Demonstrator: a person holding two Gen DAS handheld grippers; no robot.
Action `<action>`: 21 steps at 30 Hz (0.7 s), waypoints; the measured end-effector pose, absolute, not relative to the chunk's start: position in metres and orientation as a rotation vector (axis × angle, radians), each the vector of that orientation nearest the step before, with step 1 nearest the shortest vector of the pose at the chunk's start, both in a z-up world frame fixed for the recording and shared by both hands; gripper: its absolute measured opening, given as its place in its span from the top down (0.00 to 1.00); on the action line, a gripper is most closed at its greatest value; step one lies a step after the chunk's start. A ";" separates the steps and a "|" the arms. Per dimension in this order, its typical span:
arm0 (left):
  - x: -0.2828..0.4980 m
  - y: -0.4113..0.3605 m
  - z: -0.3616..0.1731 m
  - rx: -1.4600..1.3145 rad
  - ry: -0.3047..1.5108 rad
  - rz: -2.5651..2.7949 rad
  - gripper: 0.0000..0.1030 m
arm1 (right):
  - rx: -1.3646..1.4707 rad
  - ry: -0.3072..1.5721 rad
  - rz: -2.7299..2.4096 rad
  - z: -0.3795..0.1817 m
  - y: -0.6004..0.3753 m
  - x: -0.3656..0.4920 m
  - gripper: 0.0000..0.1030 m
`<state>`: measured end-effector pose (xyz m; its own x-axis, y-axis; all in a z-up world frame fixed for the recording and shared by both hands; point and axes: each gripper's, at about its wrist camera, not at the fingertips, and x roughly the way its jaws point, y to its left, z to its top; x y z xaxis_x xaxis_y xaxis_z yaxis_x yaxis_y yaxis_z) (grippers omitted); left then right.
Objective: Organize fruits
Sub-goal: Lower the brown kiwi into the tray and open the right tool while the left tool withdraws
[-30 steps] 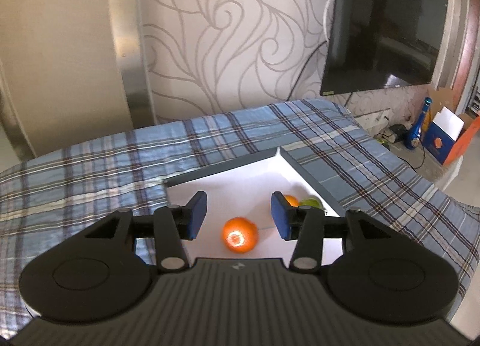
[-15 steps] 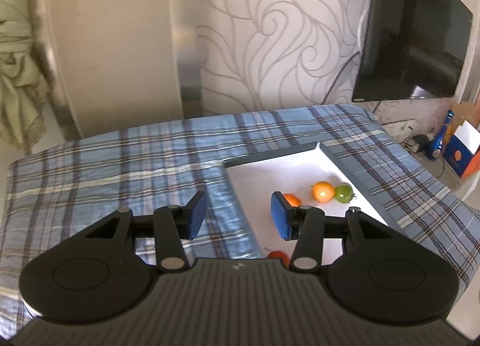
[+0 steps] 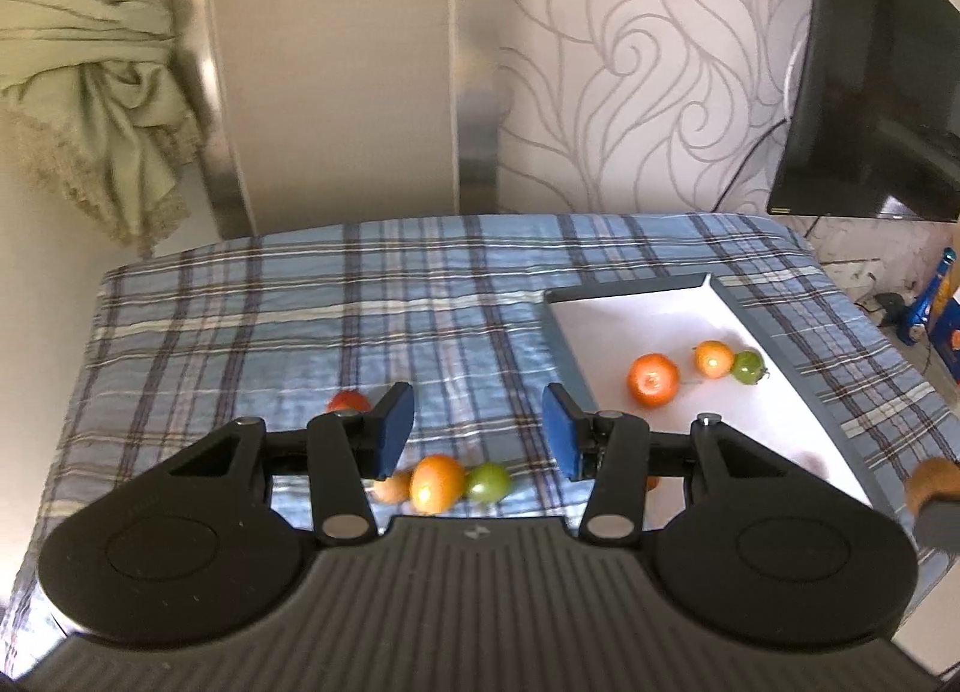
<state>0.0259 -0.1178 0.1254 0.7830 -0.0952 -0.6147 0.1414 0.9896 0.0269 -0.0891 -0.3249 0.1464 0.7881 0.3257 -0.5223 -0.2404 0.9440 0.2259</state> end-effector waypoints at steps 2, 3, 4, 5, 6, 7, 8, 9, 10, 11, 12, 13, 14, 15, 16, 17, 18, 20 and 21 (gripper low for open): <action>0.021 -0.113 0.126 0.068 0.662 -0.110 0.48 | 0.147 0.597 0.317 0.144 -0.325 -0.082 0.75; 0.018 -0.110 0.125 0.064 0.664 -0.100 0.48 | 0.145 0.600 0.322 0.143 -0.325 -0.079 0.75; 0.015 -0.107 0.125 0.059 0.667 -0.090 0.48 | 0.142 0.602 0.327 0.142 -0.324 -0.076 0.75; 0.013 -0.104 0.125 0.054 0.669 -0.082 0.48 | 0.139 0.602 0.330 0.141 -0.325 -0.073 0.75; 0.011 -0.101 0.125 0.049 0.671 -0.074 0.48 | 0.136 0.602 0.331 0.140 -0.325 -0.070 0.75; 0.009 -0.098 0.124 0.045 0.674 -0.065 0.48 | 0.137 0.604 0.330 0.139 -0.326 -0.067 0.75; 0.006 -0.095 0.123 0.042 0.677 -0.055 0.48 | 0.139 0.606 0.326 0.137 -0.327 -0.063 0.75; 0.004 -0.092 0.122 0.039 0.680 -0.044 0.48 | 0.140 0.612 0.318 0.134 -0.329 -0.058 0.75; 0.003 -0.089 0.122 0.036 0.683 -0.035 0.48 | 0.142 0.621 0.309 0.131 -0.331 -0.053 0.75; 0.001 -0.085 0.121 0.031 0.686 -0.021 0.48 | 0.144 0.627 0.300 0.129 -0.333 -0.049 0.75; -0.001 -0.082 0.121 0.026 0.687 -0.011 0.48 | 0.146 0.631 0.294 0.127 -0.335 -0.046 0.75; -0.002 -0.078 0.121 0.021 0.688 -0.003 0.48 | 0.147 0.636 0.289 0.125 -0.337 -0.043 0.75; -0.004 -0.075 0.121 0.015 0.689 0.010 0.48 | 0.145 0.640 0.285 0.123 -0.338 -0.039 0.75; -0.006 -0.071 0.120 0.011 0.689 0.018 0.48 | 0.142 0.643 0.281 0.121 -0.339 -0.037 0.75; -0.007 -0.068 0.120 0.007 0.690 0.025 0.48 | 0.138 0.647 0.278 0.119 -0.340 -0.033 0.75; -0.008 -0.065 0.119 0.003 0.693 0.034 0.48 | 0.134 0.653 0.276 0.117 -0.340 -0.029 0.75; -0.009 -0.062 0.119 -0.001 0.696 0.042 0.48 | 0.131 0.659 0.271 0.115 -0.340 -0.025 0.75; -0.011 -0.058 0.118 -0.012 0.700 0.052 0.48 | 0.128 0.674 0.261 0.110 -0.340 -0.017 0.75; -0.012 -0.055 0.117 -0.016 0.701 0.056 0.48 | 0.127 0.679 0.257 0.108 -0.340 -0.014 0.75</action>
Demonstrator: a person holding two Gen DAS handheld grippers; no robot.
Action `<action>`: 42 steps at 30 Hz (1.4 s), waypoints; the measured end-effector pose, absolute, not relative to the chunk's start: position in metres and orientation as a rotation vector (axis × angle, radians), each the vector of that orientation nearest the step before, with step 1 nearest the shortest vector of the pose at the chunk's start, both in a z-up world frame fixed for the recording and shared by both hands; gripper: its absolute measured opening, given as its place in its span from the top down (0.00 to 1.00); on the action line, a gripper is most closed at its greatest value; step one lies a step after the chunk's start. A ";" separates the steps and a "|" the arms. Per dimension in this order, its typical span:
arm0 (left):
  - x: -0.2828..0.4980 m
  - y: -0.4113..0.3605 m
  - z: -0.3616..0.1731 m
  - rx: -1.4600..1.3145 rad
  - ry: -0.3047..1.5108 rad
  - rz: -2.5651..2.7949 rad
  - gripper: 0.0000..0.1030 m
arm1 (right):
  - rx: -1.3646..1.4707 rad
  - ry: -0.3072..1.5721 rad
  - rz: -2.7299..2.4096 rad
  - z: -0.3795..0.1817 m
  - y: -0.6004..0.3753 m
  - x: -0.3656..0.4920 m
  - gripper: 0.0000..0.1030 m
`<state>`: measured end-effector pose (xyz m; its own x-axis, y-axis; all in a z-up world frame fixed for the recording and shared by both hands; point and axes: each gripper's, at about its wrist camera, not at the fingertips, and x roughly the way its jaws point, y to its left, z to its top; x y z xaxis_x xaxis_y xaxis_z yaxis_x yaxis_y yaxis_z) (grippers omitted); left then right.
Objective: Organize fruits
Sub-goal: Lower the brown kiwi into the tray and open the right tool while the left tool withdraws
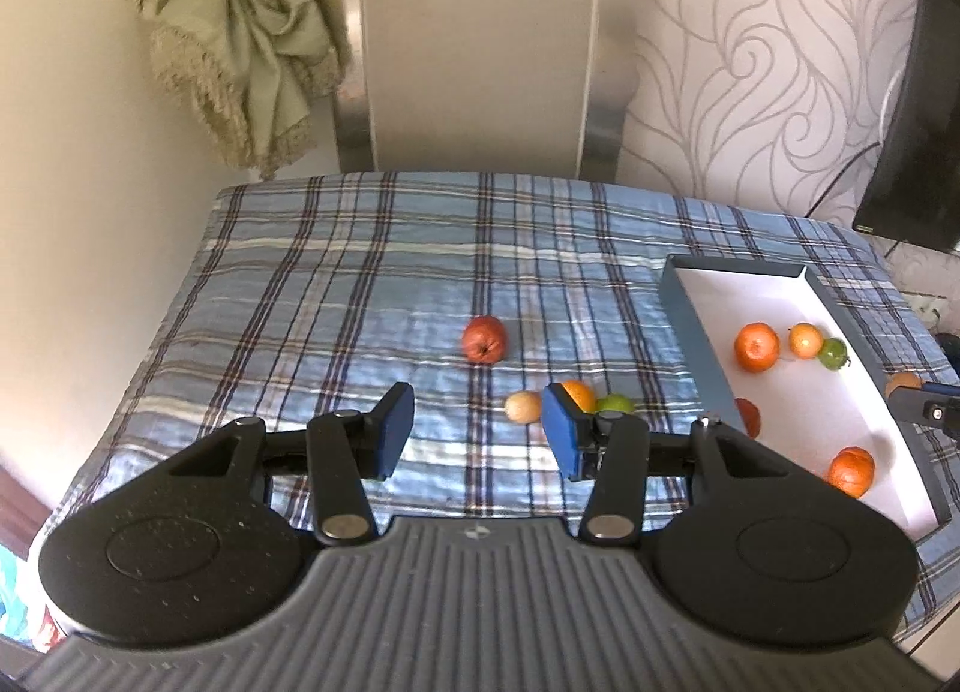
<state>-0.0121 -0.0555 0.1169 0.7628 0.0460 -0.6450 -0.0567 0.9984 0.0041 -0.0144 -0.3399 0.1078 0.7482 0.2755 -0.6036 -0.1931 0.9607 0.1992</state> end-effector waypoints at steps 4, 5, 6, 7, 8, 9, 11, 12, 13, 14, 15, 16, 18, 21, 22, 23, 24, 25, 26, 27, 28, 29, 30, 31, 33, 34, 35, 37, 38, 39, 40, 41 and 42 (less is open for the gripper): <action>-0.015 -0.050 0.113 -0.031 0.710 0.056 0.48 | 0.117 0.702 0.238 0.100 -0.338 -0.005 0.75; -0.015 -0.050 0.111 -0.034 0.711 0.055 0.48 | 0.114 0.707 0.232 0.098 -0.337 -0.003 0.75; -0.016 -0.049 0.110 -0.037 0.712 0.055 0.48 | 0.111 0.713 0.226 0.097 -0.337 -0.001 0.75; -0.017 -0.048 0.108 -0.041 0.713 0.054 0.48 | 0.109 0.718 0.218 0.096 -0.337 0.001 0.75; -0.017 -0.047 0.107 -0.046 0.715 0.052 0.48 | 0.109 0.720 0.213 0.096 -0.337 0.002 0.75; -0.017 -0.046 0.105 -0.050 0.717 0.050 0.48 | 0.108 0.723 0.209 0.096 -0.337 0.004 0.75; -0.018 -0.045 0.101 -0.056 0.718 0.045 0.48 | 0.102 0.729 0.200 0.095 -0.337 0.008 0.75; -0.018 -0.044 0.099 -0.058 0.718 0.043 0.48 | 0.097 0.735 0.194 0.094 -0.336 0.010 0.75; -0.019 -0.044 0.097 -0.059 0.718 0.041 0.48 | 0.092 0.741 0.186 0.092 -0.336 0.011 0.75; -0.019 -0.043 0.096 -0.061 0.719 0.038 0.48 | 0.088 0.748 0.178 0.091 -0.336 0.013 0.75; -0.019 -0.042 0.095 -0.063 0.721 0.036 0.48 | 0.086 0.755 0.172 0.089 -0.336 0.014 0.75; -0.018 -0.040 0.093 -0.065 0.724 0.036 0.48 | 0.083 0.764 0.163 0.087 -0.336 0.016 0.75; -0.018 -0.038 0.091 -0.067 0.727 0.034 0.48 | 0.075 0.776 0.149 0.083 -0.335 0.019 0.75; -0.018 -0.034 0.089 -0.062 0.728 0.032 0.48 | 0.070 0.786 0.128 0.079 -0.335 0.021 0.75; -0.019 -0.032 0.089 -0.060 0.730 0.032 0.48 | 0.073 0.790 0.122 0.078 -0.334 0.022 0.75; -0.019 -0.031 0.089 -0.058 0.731 0.031 0.48 | 0.078 0.792 0.118 0.077 -0.334 0.022 0.75; -0.019 -0.030 0.088 -0.053 0.733 0.030 0.48 | 0.080 0.793 0.115 0.076 -0.334 0.023 0.75; -0.020 -0.028 0.088 -0.048 0.734 0.029 0.48 | 0.082 0.794 0.110 0.075 -0.334 0.024 0.75; -0.020 -0.027 0.088 -0.043 0.736 0.029 0.48 | 0.084 0.793 0.102 0.074 -0.333 0.025 0.75; -0.021 -0.026 0.088 -0.036 0.741 0.029 0.48 | 0.089 0.793 0.096 0.073 -0.333 0.026 0.75; -0.021 -0.024 0.087 -0.031 0.744 0.029 0.48 | 0.096 0.793 0.090 0.071 -0.334 0.027 0.75; -0.022 -0.022 0.087 -0.023 0.749 0.029 0.48 | 0.104 0.794 0.085 0.069 -0.334 0.027 0.75; -0.022 -0.021 0.086 -0.014 0.754 0.031 0.48 | 0.109 0.797 0.081 0.067 -0.333 0.029 0.75; -0.022 -0.019 0.086 -0.006 0.758 0.030 0.48 | 0.115 0.800 0.076 0.064 -0.333 0.029 0.75; -0.022 -0.017 0.085 0.007 0.768 0.027 0.48 | 0.123 0.806 0.068 0.059 -0.332 0.030 0.75; -0.022 -0.015 0.084 0.012 0.771 0.026 0.48 | 0.124 0.807 0.064 0.057 -0.331 0.030 0.75; -0.022 -0.014 0.083 0.018 0.775 0.024 0.48 | 0.123 0.808 0.058 0.054 -0.330 0.031 0.75; -0.021 -0.013 0.082 0.021 0.779 0.020 0.48 | 0.121 0.807 0.051 0.052 -0.329 0.031 0.75; -0.020 -0.012 0.081 0.020 0.781 0.017 0.48 | 0.120 0.808 0.046 0.051 -0.328 0.032 0.75; -0.020 -0.012 0.081 0.020 0.782 0.013 0.48 | 0.120 0.807 0.042 0.051 -0.328 0.032 0.75; -0.020 -0.012 0.080 0.020 0.783 0.010 0.48 | 0.120 0.806 0.039 0.051 -0.328 0.033 0.75; -0.019 -0.011 0.079 0.020 0.783 0.006 0.48 | 0.119 0.806 0.037 0.052 -0.328 0.034 0.75; -0.019 -0.010 0.079 0.017 0.783 0.002 0.48 | 0.117 0.807 0.034 0.052 -0.328 0.034 0.74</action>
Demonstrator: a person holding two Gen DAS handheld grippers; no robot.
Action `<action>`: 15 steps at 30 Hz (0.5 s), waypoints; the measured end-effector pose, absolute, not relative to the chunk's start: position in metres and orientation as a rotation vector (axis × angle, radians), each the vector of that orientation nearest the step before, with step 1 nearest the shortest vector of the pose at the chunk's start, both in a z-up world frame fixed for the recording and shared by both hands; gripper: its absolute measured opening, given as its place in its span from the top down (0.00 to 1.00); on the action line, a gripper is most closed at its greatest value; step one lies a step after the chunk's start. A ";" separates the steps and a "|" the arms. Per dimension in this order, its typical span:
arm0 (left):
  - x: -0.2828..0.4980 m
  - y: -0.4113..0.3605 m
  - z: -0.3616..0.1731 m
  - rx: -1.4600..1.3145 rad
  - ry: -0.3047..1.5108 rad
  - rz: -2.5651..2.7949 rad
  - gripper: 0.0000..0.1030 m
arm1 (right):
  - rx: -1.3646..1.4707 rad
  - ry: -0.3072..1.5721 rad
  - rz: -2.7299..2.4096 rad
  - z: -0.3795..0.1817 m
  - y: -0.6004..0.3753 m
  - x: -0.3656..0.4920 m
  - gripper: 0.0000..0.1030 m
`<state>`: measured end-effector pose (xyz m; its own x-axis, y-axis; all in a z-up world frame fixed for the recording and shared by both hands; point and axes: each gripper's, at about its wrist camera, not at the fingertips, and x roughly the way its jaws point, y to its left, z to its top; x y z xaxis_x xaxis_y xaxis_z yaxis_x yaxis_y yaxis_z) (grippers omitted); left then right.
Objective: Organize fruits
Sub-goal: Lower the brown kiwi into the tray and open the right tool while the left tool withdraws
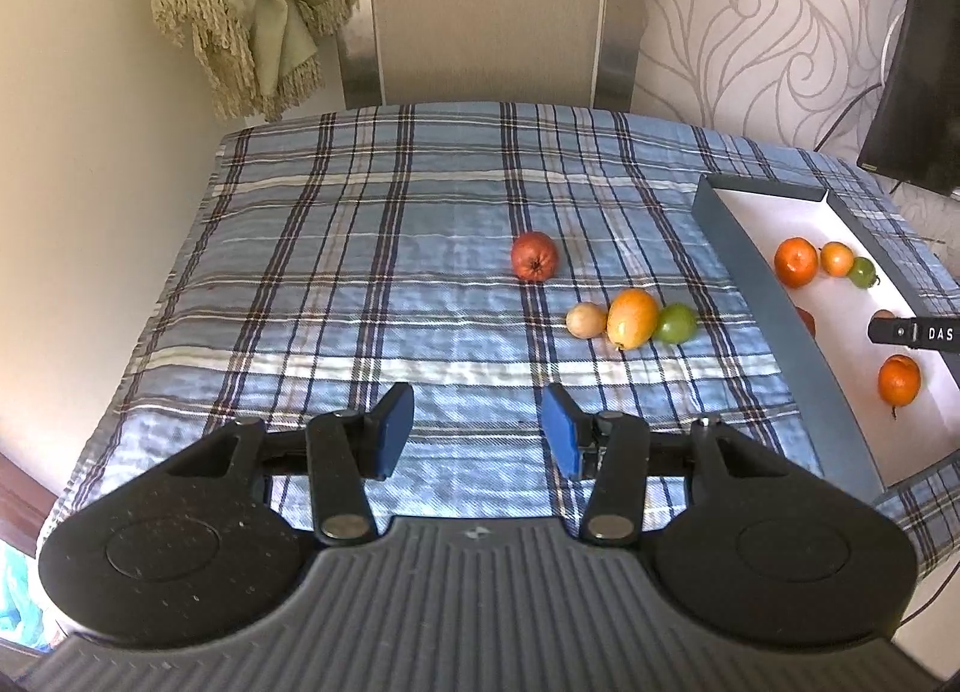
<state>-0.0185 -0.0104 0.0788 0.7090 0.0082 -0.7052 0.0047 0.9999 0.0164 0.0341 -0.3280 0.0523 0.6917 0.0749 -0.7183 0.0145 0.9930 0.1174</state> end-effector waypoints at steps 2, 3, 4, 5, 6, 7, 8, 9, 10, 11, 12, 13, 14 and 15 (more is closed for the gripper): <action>-0.017 -0.009 0.078 0.010 0.782 -0.002 0.48 | 0.113 0.798 0.022 0.055 -0.328 0.034 0.74; -0.016 -0.008 0.077 0.005 0.782 -0.004 0.48 | 0.112 0.795 0.018 0.056 -0.328 0.034 0.74; -0.015 -0.006 0.076 -0.001 0.782 -0.005 0.48 | 0.110 0.792 0.014 0.057 -0.328 0.034 0.74; -0.014 -0.005 0.076 -0.005 0.781 -0.006 0.48 | 0.105 0.790 0.009 0.059 -0.327 0.034 0.74; -0.013 -0.004 0.075 -0.010 0.780 -0.009 0.48 | 0.101 0.790 0.006 0.060 -0.327 0.034 0.74; -0.012 -0.004 0.075 -0.013 0.779 -0.012 0.48 | 0.097 0.790 0.007 0.061 -0.326 0.034 0.74; -0.011 -0.003 0.074 -0.017 0.777 -0.014 0.48 | 0.095 0.789 0.007 0.062 -0.325 0.034 0.74; -0.010 -0.002 0.074 -0.019 0.777 -0.017 0.48 | 0.091 0.788 0.005 0.064 -0.325 0.034 0.74; -0.009 -0.001 0.073 -0.022 0.777 -0.020 0.48 | 0.088 0.786 0.001 0.065 -0.324 0.033 0.74; -0.008 -0.001 0.072 -0.024 0.778 -0.022 0.48 | 0.088 0.785 -0.001 0.066 -0.324 0.032 0.74; -0.007 0.000 0.071 -0.026 0.779 -0.024 0.48 | 0.090 0.785 -0.002 0.067 -0.323 0.032 0.74; -0.007 0.001 0.071 -0.028 0.780 -0.026 0.48 | 0.089 0.782 -0.005 0.068 -0.323 0.031 0.74; -0.006 0.002 0.070 -0.030 0.780 -0.028 0.48 | 0.087 0.779 -0.008 0.069 -0.322 0.031 0.74; -0.005 0.002 0.070 -0.032 0.781 -0.030 0.48 | 0.085 0.778 -0.010 0.070 -0.322 0.030 0.74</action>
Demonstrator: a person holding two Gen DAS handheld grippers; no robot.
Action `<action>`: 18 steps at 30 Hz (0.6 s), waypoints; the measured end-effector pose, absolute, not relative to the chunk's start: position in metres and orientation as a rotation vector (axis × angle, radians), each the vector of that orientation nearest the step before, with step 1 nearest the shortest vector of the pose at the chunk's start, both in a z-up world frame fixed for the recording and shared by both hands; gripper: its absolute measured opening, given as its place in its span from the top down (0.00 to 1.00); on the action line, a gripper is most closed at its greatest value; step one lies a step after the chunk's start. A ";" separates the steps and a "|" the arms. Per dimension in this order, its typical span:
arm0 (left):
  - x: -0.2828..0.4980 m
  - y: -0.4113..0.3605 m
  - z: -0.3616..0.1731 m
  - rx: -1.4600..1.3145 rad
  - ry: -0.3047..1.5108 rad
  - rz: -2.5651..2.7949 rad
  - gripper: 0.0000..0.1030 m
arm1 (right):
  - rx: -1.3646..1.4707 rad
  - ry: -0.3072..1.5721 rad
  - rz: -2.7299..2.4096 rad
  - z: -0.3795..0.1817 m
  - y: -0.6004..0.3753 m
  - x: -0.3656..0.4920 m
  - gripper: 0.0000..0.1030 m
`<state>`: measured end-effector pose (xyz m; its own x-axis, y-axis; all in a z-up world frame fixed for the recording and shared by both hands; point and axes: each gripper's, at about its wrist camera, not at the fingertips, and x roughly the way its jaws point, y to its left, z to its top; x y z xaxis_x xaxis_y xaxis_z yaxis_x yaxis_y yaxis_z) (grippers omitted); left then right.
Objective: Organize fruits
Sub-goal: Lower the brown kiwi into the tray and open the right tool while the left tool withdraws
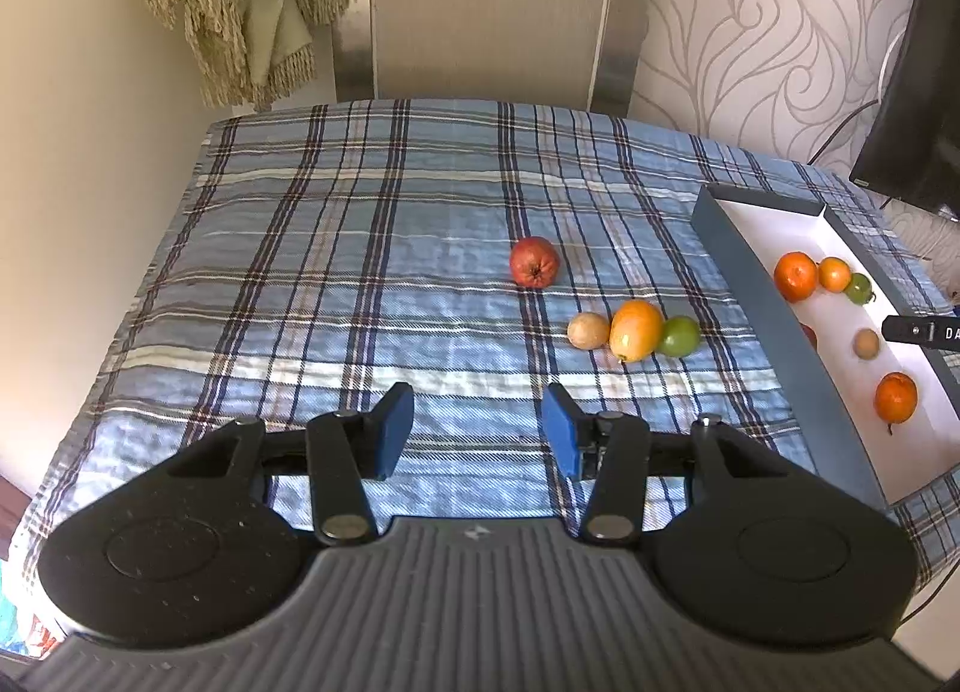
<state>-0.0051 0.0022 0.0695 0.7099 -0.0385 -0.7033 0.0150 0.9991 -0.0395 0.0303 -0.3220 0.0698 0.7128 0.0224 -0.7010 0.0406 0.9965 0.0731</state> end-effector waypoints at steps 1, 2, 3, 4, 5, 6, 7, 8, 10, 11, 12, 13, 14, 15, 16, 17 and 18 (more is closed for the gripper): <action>-0.004 0.003 0.069 -0.033 0.781 -0.030 0.48 | 0.086 0.778 -0.010 0.070 -0.322 0.030 0.74; -0.004 0.004 0.069 -0.034 0.781 -0.033 0.48 | 0.086 0.776 -0.012 0.071 -0.322 0.030 0.72; -0.003 0.004 0.068 -0.033 0.781 -0.034 0.48 | 0.086 0.771 -0.016 0.072 -0.321 0.028 0.68; -0.003 0.003 0.068 -0.033 0.781 -0.034 0.48 | 0.087 0.764 -0.020 0.073 -0.321 0.027 0.68; -0.002 0.004 0.068 -0.032 0.781 -0.037 0.48 | 0.089 0.759 -0.020 0.075 -0.321 0.025 0.68; -0.001 0.004 0.067 -0.032 0.782 -0.038 0.48 | 0.092 0.755 -0.020 0.076 -0.320 0.024 0.68; 0.000 0.004 0.067 -0.032 0.782 -0.038 0.48 | 0.095 0.750 -0.019 0.078 -0.319 0.022 0.68; 0.001 0.004 0.066 -0.031 0.783 -0.040 0.48 | 0.096 0.744 -0.016 0.080 -0.318 0.021 0.68; 0.001 0.005 0.066 -0.032 0.785 -0.043 0.48 | 0.098 0.731 -0.009 0.085 -0.315 0.017 0.68; 0.002 0.005 0.065 -0.032 0.785 -0.046 0.48 | 0.097 0.723 -0.003 0.088 -0.313 0.015 0.68; 0.002 0.005 0.065 -0.031 0.786 -0.048 0.48 | 0.098 0.716 0.003 0.090 -0.311 0.013 0.68; 0.002 0.005 0.064 -0.031 0.786 -0.049 0.48 | 0.098 0.708 0.010 0.093 -0.309 0.011 0.68; 0.003 0.005 0.063 -0.030 0.787 -0.053 0.48 | 0.097 0.700 0.020 0.095 -0.306 0.009 0.68; 0.003 0.006 0.063 -0.029 0.788 -0.056 0.48 | 0.097 0.694 0.029 0.098 -0.303 0.006 0.68; 0.004 0.006 0.062 -0.027 0.789 -0.058 0.48 | 0.097 0.688 0.037 0.100 -0.300 0.004 0.68; 0.004 0.006 0.062 -0.025 0.788 -0.061 0.48 | 0.097 0.683 0.047 0.102 -0.297 0.001 0.68; 0.005 0.006 0.062 -0.024 0.788 -0.064 0.48 | 0.097 0.679 0.055 0.104 -0.294 -0.001 0.68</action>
<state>0.0048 0.0059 0.0616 0.7031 -0.0668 -0.7079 0.0491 0.9978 -0.0454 -0.0007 -0.2941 0.1038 0.7770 0.0820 -0.6242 -0.0188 0.9941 0.1072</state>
